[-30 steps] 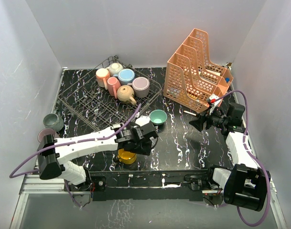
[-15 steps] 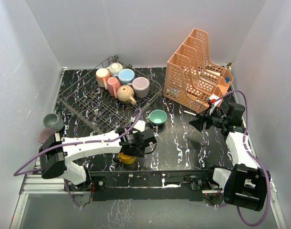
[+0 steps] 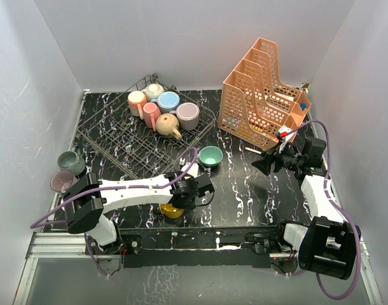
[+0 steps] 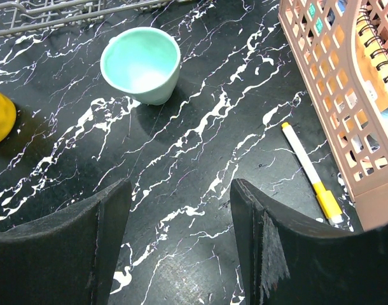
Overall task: Load the cups into the dish rack
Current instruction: Pick up the cup at the center of the board.
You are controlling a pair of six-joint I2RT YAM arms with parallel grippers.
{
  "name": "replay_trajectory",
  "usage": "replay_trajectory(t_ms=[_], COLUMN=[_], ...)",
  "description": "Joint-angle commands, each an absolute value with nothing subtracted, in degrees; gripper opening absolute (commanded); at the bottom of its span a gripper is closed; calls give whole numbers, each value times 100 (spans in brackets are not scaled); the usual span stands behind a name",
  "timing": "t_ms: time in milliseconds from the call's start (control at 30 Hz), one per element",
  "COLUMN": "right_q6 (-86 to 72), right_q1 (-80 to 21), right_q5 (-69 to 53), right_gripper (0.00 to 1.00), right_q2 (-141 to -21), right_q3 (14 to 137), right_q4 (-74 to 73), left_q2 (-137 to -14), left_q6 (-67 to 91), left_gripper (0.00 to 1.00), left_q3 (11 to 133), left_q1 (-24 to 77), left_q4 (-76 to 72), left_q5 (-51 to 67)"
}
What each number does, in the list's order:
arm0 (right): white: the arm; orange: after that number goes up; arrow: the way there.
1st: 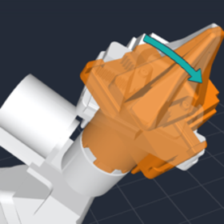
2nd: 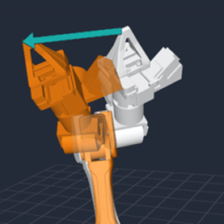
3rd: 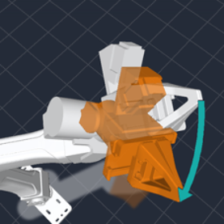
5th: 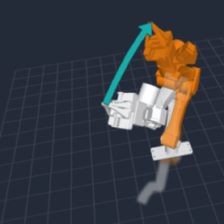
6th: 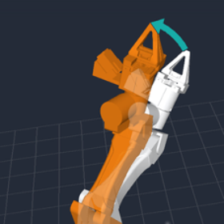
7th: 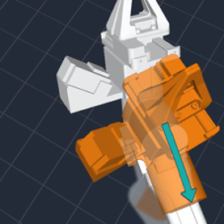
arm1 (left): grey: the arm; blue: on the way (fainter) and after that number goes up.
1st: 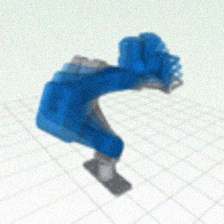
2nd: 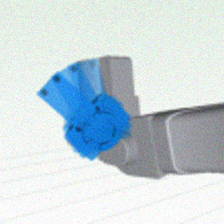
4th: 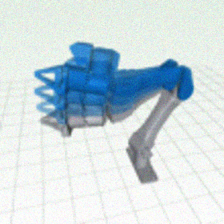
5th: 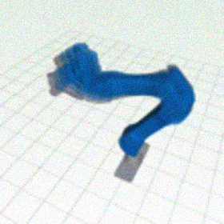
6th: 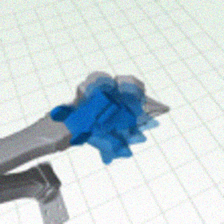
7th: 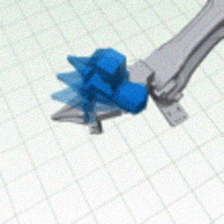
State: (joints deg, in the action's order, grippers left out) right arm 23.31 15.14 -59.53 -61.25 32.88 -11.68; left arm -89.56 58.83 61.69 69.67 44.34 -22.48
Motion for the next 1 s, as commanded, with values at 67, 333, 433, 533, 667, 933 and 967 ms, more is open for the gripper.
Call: replay_trajectory(t_ms=[67, 333, 433, 533, 667, 933, 967], right_q6=[2402, 2412, 2419, 2436, 2444, 2461, 2461], right_q1=[1547, 1547, 1547, 1547, 1547, 1547, 1547], right_q5=[-6056, -6082, -6091, -6107, -6133, -6104, -6105], right_gripper=[66, 66, 66, 66, 66, 66, 66], right_q2=[-6091, -6032, -6022, -5985, -5947, -5867, -5850], right_q3=[3399, 3409, 3417, 3417, 3422, 3451, 3459], right_q4=[-969, -989, -1001, -1002, -1023, -1058, -1082], left_q2=[-9137, -8873, -8596, -8189, -7615, -6941, -6923], left_q6=[5786, 5619, 5524, 5409, 5378, 5955, 6147], left_gripper=[9, 0, 0, 0, 0, 0, 0], left_q3=[6260, 6419, 6384, 6152, 5660, 4967, 4850], left_q1=[6976, 6977, 6978, 6959, 6735, 5779, 5616], left_q4=[4254, 3720, 3233, 2382, 1053, -1472, -1946], left_q5=[-2220, -2127, -2010, -1812, -1378, 273, 563])
